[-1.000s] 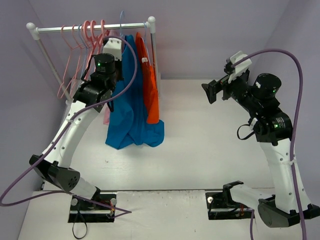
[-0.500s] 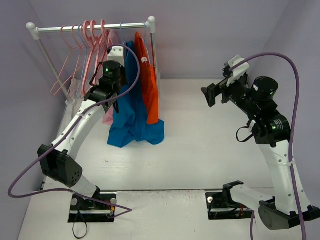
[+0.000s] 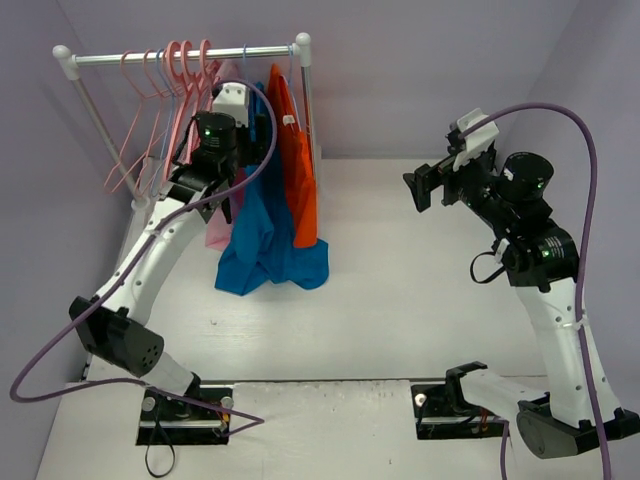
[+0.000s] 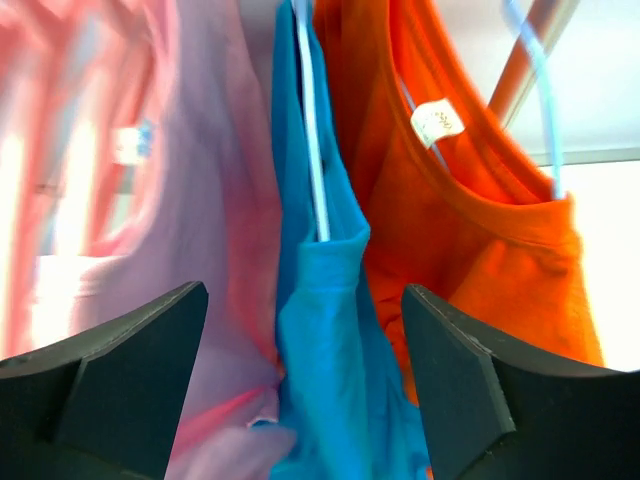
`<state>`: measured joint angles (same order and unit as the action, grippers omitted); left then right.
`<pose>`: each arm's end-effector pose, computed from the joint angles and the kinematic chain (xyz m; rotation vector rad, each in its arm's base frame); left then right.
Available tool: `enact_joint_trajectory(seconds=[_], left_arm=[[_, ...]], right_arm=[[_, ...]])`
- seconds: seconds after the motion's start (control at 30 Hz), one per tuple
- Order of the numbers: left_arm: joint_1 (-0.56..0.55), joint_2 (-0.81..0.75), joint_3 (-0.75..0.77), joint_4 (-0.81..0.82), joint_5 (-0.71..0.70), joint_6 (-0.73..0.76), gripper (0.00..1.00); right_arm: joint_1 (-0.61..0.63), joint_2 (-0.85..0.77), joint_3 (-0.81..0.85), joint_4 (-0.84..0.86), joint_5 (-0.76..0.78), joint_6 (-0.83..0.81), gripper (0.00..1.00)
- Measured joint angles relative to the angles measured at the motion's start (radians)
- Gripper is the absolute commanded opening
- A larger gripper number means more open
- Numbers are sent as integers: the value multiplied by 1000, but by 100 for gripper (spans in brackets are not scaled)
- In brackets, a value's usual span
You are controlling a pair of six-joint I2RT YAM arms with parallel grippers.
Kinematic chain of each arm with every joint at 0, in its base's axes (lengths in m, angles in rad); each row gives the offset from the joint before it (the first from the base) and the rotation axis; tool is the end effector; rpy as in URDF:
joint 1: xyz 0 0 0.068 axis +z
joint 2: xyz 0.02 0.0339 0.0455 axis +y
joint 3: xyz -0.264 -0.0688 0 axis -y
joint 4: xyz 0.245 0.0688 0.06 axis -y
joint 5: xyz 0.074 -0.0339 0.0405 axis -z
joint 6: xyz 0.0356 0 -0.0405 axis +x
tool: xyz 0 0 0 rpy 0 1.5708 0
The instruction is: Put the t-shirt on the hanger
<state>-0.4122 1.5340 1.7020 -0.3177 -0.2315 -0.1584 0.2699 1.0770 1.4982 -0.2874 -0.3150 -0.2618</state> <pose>0.3233 -0.1324 0.4612 0.0468 1.7209 -0.2237 0.1906 0.0642 0.5153 -0.6239 1.3064 0.2328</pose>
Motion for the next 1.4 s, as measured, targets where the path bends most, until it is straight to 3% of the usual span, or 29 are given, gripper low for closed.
enact_joint_trajectory(seconds=[0.37,0.53,0.77,0.97,1.4], left_arm=[[0,-460,13,-205,25,89,77],[0,-698,-136,-281,6,95,79],[0,-968,-463,-387,-127,39,80],[0,-1048,-603,-449,-187,-14,80],[0,-1068,-621,-453,-217,-100,80]], right_arm=[[0,-52,-114,24,254,78,100],[0,-147,-227,31,333,97,100],[0,-280,-360,68,456,138,100],[0,-299,-408,89,600,206,100],[7,-265,-429,125,659,268,100]])
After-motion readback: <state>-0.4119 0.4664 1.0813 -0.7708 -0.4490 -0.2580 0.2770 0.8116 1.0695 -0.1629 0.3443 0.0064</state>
